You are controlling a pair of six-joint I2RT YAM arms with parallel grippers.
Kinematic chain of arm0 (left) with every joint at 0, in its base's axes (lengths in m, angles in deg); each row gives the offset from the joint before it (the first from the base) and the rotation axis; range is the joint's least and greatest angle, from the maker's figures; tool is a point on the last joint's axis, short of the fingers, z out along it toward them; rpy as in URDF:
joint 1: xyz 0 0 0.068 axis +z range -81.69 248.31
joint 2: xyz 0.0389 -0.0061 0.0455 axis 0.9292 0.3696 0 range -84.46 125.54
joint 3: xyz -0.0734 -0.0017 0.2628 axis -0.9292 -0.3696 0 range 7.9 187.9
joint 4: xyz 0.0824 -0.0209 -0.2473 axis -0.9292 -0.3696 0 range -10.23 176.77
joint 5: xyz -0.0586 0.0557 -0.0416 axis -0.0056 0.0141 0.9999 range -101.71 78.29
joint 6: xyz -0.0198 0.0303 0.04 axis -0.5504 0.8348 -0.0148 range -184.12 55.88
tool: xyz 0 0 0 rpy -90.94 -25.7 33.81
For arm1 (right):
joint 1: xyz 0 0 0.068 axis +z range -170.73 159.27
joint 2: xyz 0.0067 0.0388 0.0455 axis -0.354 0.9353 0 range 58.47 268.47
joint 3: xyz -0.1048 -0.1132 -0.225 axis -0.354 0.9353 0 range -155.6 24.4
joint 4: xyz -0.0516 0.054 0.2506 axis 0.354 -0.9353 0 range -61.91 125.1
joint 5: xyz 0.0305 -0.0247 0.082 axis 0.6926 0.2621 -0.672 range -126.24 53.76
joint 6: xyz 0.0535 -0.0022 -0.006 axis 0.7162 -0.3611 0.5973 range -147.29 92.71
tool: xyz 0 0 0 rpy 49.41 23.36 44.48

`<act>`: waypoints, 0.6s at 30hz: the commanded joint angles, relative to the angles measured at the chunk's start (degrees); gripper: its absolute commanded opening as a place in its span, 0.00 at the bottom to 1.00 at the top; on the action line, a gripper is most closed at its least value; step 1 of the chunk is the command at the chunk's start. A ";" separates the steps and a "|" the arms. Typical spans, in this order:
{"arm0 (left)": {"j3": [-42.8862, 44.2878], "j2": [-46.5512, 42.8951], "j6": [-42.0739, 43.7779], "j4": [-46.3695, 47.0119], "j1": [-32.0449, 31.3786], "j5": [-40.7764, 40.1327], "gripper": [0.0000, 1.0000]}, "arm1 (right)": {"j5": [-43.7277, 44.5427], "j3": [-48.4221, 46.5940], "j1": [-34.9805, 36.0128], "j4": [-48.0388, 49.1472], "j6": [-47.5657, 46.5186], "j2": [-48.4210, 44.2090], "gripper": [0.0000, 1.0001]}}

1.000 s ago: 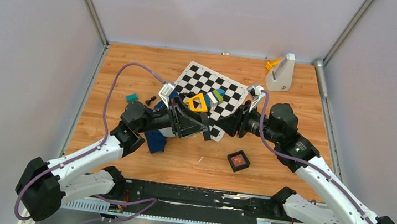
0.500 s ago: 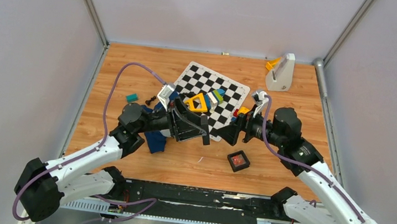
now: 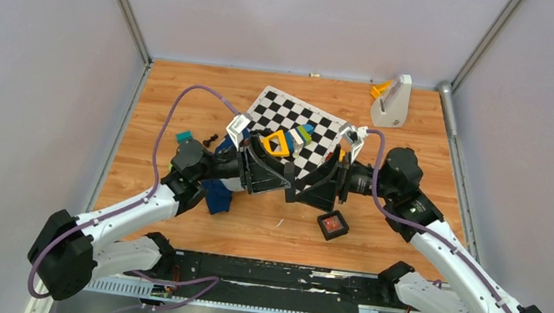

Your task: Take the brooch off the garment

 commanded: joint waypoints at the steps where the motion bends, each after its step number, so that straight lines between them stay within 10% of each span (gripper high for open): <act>1: 3.75 1.77 -3.83 7.51 0.31 2.45 0.00 | -1.18 -1.57 -0.21 5.83 6.54 3.19 0.99; 11: 4.57 4.43 -5.40 10.49 0.31 3.63 0.00 | -1.36 -1.49 -0.17 8.68 10.09 5.30 0.87; 18: 4.58 5.71 -5.83 11.98 0.29 4.12 0.00 | -3.62 -1.08 -0.25 12.05 13.40 4.84 0.52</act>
